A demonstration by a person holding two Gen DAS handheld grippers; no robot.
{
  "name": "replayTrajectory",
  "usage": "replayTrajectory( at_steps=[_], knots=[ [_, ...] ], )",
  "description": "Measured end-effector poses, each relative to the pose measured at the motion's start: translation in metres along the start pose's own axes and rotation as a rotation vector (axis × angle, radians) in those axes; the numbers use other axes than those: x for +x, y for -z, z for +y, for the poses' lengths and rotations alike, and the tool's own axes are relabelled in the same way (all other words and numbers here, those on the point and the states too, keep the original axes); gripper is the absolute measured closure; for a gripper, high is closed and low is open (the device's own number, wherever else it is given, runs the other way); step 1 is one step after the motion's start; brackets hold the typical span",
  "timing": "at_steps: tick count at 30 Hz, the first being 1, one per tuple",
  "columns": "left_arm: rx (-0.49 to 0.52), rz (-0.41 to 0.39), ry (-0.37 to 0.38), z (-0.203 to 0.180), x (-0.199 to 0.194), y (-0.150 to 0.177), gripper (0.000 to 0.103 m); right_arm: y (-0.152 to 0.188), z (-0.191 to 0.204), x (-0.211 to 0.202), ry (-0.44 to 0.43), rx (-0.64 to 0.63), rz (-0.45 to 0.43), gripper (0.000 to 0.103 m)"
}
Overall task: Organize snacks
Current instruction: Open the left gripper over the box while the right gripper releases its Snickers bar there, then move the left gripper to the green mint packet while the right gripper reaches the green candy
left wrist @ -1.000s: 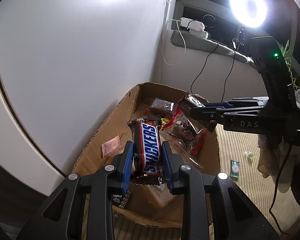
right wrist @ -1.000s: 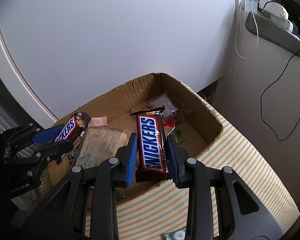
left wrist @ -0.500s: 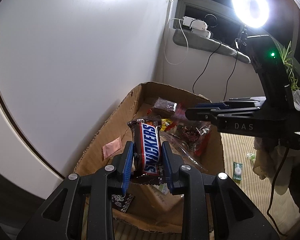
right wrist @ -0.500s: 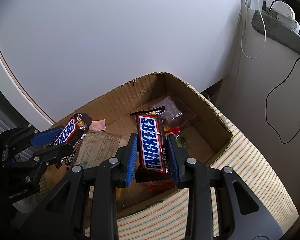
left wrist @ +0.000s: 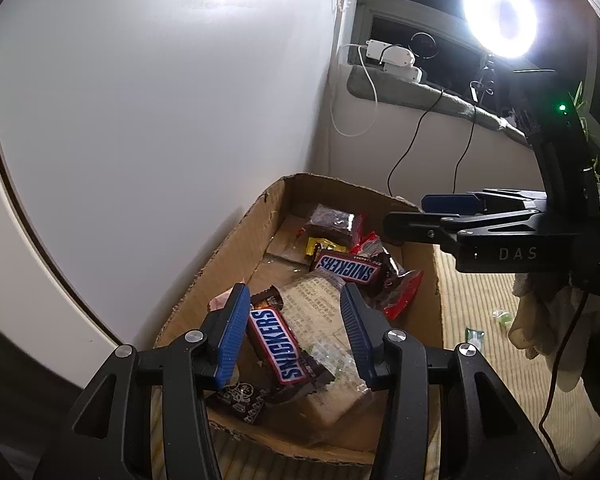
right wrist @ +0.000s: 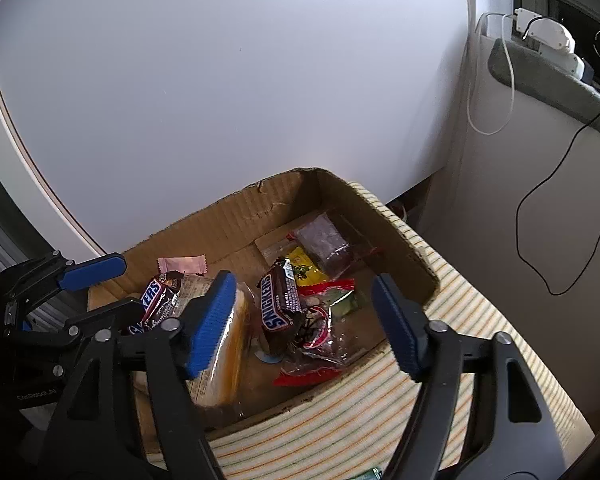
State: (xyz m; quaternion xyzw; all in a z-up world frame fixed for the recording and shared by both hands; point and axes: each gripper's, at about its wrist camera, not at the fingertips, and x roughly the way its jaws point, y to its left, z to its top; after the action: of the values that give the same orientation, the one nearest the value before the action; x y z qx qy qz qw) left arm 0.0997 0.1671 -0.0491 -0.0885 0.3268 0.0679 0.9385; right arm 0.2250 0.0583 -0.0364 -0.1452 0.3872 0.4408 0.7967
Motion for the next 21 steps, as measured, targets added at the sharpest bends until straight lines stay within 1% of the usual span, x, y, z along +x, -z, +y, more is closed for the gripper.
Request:
replayTrajectory(
  at_steps=[9, 10, 11, 13, 21],
  knots=[
    [0.016, -0.019, 0.015, -0.016, -0.015, 0.001, 0.057, 0.009, -0.004, -0.030, 0.022, -0.003, -0.014, 0.026],
    [0.019, -0.020, 0.017, -0.018, -0.016, 0.001, 0.057, 0.011, -0.004, -0.033, 0.025, -0.002, -0.015, 0.026],
    [0.023, -0.021, 0.020, -0.020, -0.017, 0.001, 0.057, 0.012, -0.005, -0.036, 0.029, -0.001, -0.017, 0.021],
    [0.029, -0.025, 0.025, -0.026, -0.021, 0.003, 0.057, 0.016, -0.007, -0.046, 0.040, -0.002, -0.030, 0.016],
    [0.048, -0.035, 0.068, -0.053, -0.032, 0.010, 0.057, 0.042, -0.019, -0.088, 0.086, -0.019, -0.055, 0.016]
  ],
)
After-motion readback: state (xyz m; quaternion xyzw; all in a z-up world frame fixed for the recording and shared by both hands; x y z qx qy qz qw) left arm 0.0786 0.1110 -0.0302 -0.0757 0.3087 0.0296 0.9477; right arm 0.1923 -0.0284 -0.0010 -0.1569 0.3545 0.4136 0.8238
